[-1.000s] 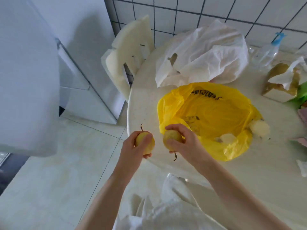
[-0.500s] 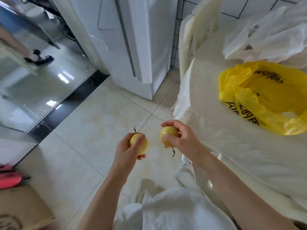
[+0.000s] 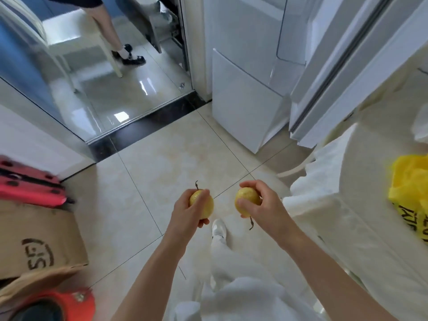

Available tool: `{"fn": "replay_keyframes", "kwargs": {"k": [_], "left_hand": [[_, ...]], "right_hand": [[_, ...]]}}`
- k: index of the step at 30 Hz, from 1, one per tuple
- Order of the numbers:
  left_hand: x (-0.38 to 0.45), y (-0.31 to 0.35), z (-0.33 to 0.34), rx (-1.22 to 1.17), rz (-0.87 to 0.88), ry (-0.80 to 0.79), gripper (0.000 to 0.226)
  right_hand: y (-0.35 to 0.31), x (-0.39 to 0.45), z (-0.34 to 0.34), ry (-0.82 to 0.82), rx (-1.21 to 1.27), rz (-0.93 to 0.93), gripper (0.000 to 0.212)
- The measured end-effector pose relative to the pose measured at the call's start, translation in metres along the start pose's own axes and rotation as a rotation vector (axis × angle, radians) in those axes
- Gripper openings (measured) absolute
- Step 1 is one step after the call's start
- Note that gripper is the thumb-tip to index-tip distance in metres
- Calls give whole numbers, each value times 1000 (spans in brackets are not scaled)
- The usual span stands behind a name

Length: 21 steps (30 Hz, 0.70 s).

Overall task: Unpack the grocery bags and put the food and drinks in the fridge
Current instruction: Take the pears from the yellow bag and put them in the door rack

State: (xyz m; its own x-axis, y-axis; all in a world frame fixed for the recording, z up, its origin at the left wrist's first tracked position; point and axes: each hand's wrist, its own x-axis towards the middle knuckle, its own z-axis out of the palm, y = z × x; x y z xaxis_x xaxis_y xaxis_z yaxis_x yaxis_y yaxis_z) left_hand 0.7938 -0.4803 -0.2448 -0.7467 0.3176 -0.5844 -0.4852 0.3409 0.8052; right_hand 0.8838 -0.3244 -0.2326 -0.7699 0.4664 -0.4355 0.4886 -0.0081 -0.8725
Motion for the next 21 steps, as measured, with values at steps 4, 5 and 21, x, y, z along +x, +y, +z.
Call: {"fn": "replay_keyframes", "kwargs": {"k": [4,5,21], "left_hand": [[48,45,-7,-45,53,34,23],[60,58,-8,-52,68,38,25],[235,255,-4,-99,287,-126,22]], "right_hand": [[-42,43,7,13,-7,-108,32],[-54,55,8,17,-18,-138,33],[-226,197,3,305,-393,-552,48]]}}
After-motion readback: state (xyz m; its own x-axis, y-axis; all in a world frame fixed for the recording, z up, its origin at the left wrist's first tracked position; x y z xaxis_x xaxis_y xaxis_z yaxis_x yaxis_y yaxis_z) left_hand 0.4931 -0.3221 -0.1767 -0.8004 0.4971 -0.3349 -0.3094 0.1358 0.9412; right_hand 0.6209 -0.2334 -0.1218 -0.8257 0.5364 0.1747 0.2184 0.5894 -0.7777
